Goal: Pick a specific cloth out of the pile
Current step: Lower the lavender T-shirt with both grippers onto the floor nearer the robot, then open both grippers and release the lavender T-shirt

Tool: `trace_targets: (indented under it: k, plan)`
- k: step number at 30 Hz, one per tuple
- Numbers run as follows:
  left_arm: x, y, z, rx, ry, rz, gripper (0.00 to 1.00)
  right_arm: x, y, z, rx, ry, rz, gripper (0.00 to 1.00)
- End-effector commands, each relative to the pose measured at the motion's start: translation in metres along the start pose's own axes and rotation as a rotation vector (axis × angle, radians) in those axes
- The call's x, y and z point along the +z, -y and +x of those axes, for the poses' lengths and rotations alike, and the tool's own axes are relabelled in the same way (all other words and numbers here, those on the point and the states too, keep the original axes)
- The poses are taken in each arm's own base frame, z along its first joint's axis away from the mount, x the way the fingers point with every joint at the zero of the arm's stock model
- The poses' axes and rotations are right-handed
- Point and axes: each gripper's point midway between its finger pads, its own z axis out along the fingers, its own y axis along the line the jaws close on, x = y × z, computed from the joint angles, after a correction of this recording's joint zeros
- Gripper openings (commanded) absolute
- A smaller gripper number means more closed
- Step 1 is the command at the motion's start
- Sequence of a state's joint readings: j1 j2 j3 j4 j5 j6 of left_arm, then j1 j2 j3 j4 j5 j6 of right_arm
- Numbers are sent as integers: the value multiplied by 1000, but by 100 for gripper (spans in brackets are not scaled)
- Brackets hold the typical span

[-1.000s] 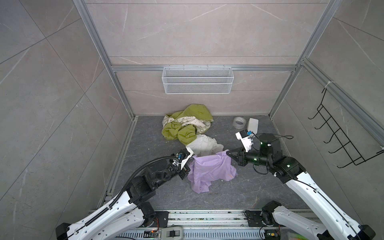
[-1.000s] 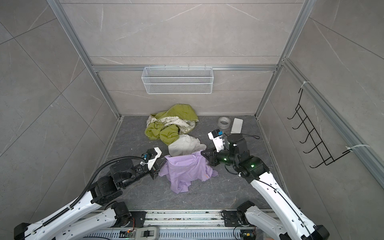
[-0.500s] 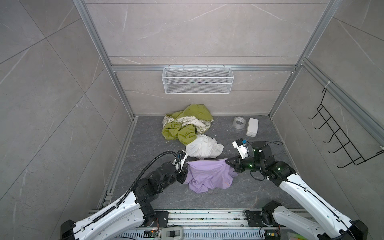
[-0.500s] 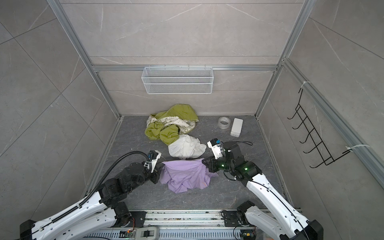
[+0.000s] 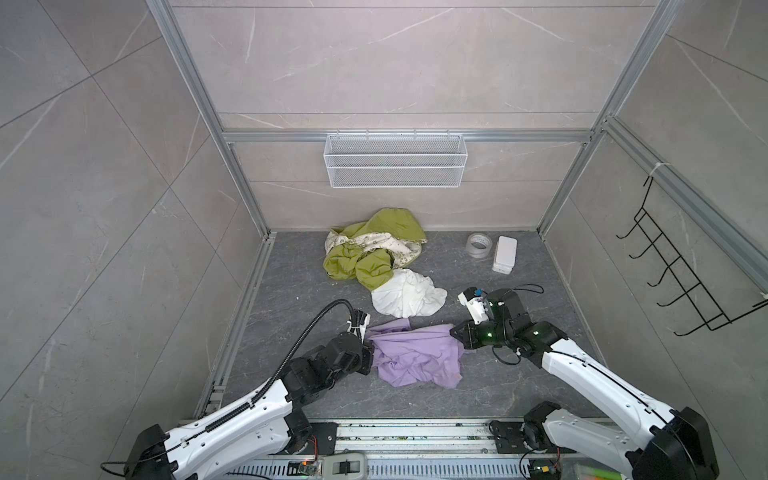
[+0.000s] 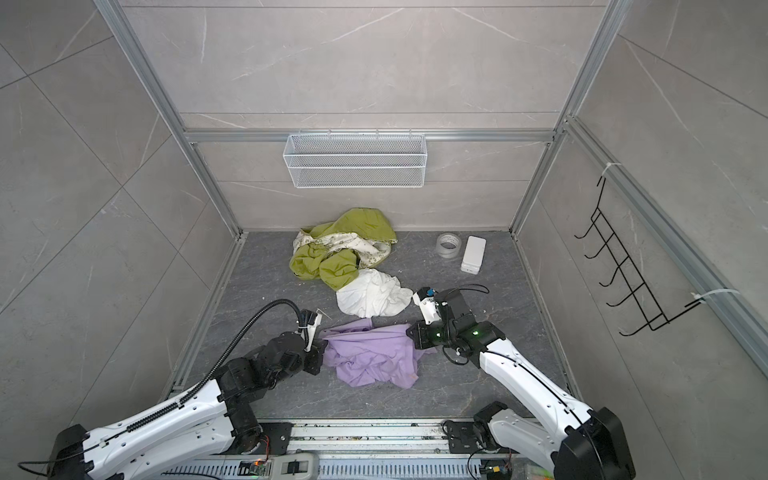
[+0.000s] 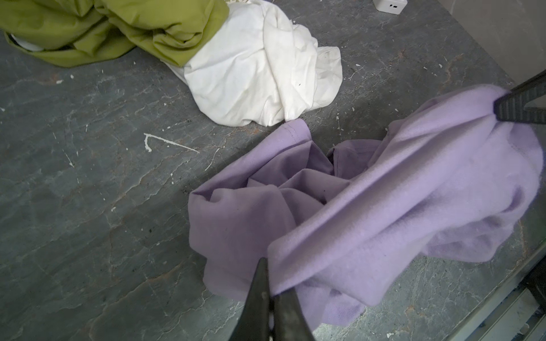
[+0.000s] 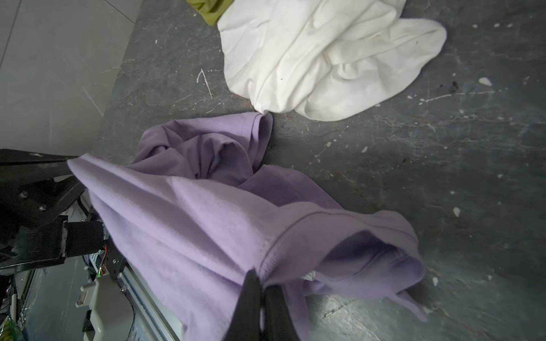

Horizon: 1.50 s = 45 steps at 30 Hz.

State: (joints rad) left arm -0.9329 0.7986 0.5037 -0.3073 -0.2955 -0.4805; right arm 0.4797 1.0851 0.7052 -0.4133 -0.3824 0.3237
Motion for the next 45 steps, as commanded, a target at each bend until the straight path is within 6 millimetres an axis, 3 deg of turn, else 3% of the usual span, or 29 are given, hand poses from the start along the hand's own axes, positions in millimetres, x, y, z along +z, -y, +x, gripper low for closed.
trace_targets:
  k: [1,10,18,23,25,27,31,33,36,38,41,45]
  plan:
    - [4,-18,13,-68,-17,-87,0,12,23,12,58,-26,86,0]
    - [10,-40,44,-139,-51,-159,0,33,50,33,149,-91,161,0]
    - [15,-52,67,-204,-57,-175,0,34,73,43,212,-107,212,0]
    - [17,-50,67,-189,-60,-170,0,32,73,39,220,-97,205,0]
    - [18,-45,64,-167,-63,-146,0,33,63,35,212,-87,153,1]
    - [18,-39,59,-147,-59,-125,1,30,50,27,205,-65,93,15]
    - [12,-36,45,-107,-43,-123,26,15,37,11,195,-4,59,36]
    - [6,-34,35,-94,-20,-122,43,5,31,2,176,27,58,45]
    - [-4,-35,17,-69,24,-133,72,-8,23,-14,139,78,54,55]
    - [-14,-36,2,-50,62,-153,85,-17,25,-24,113,122,89,58]
    - [-30,-44,-23,-16,147,-209,100,-33,41,-45,91,226,213,62]
    - [-49,-58,-54,-11,256,-319,100,-60,75,-77,82,430,439,70]
